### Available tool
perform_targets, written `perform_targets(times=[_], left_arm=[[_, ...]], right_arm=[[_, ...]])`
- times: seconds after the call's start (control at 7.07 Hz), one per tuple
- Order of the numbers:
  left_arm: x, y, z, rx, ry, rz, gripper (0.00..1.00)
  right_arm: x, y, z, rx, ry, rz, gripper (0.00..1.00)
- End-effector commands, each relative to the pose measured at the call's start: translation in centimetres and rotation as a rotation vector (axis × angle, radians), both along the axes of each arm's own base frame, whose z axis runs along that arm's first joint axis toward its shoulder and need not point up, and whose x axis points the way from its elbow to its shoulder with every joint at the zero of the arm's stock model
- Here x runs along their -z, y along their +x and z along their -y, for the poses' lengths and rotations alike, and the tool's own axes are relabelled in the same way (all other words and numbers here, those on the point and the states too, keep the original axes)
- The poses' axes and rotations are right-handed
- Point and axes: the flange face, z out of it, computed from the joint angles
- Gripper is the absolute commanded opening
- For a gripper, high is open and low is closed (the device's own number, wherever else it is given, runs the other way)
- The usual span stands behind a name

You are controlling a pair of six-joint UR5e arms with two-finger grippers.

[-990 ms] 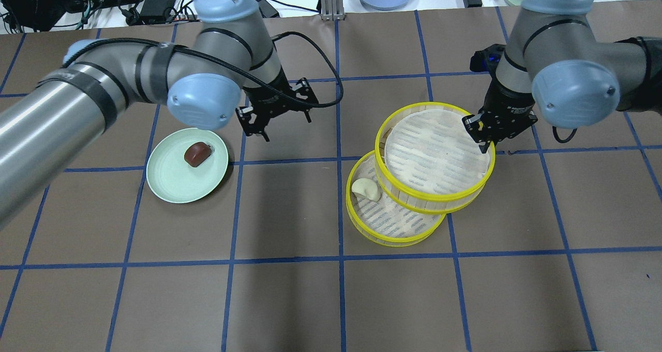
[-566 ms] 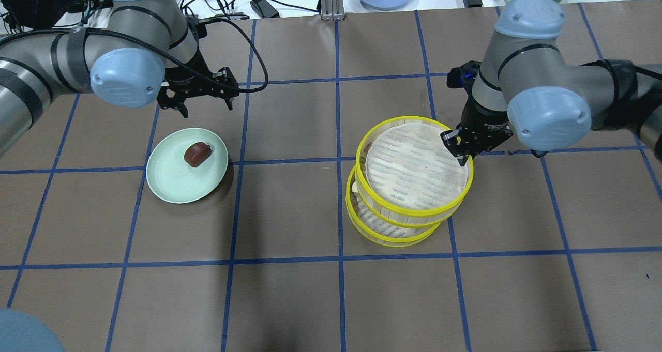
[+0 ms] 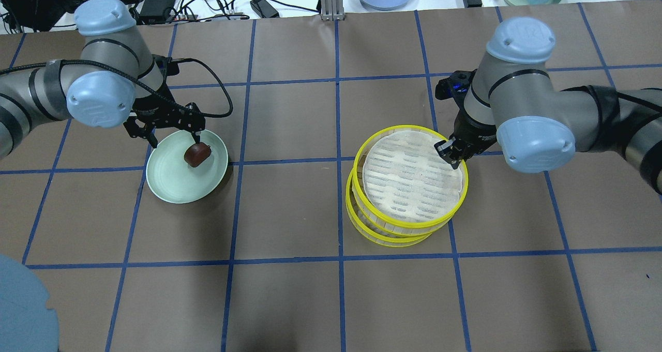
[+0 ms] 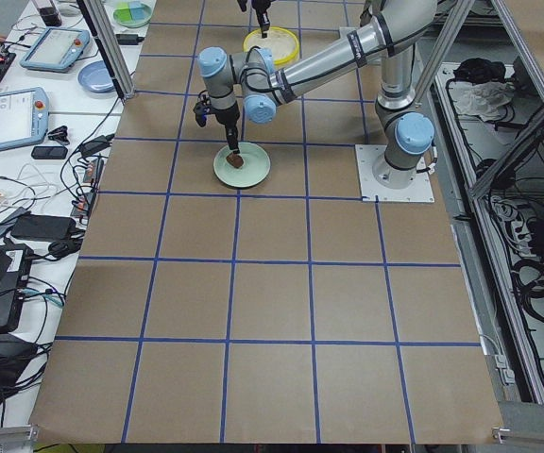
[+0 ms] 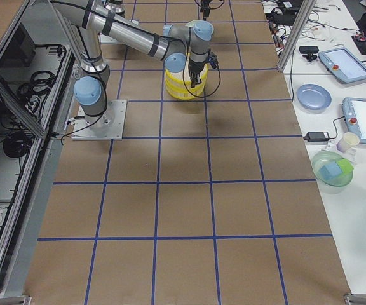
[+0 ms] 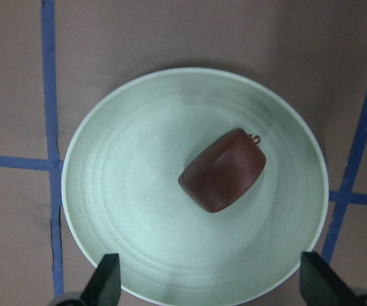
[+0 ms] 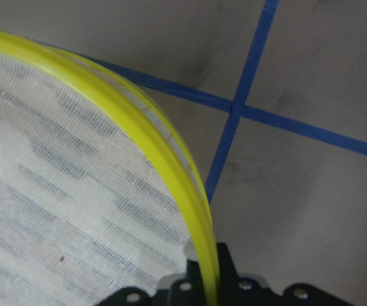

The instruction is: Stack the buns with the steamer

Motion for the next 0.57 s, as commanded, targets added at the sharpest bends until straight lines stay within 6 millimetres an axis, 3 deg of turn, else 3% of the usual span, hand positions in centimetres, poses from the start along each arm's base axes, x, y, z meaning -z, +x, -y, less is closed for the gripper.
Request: perform_targets(times=[0.0,0.14,0.42], left_arm=[[2.4,0.2,-0.5,0.189,0.048,-0.049,1.00],[2.6,0.2,-0.2,0.363,0.042,-0.075,1.00],[3.5,0.6,2.3,0.545,-0.081,-0.054,1.00]], right_arm=[[0.1,1.8,-0.1,-0.048,-0.033,-0.017,0.00],[0.2,1.9,-0.1,-0.062,-0.033,-0.018,0.00],[0.3,2.0,0.0,-0.061,-0.030,-0.008,0.00]])
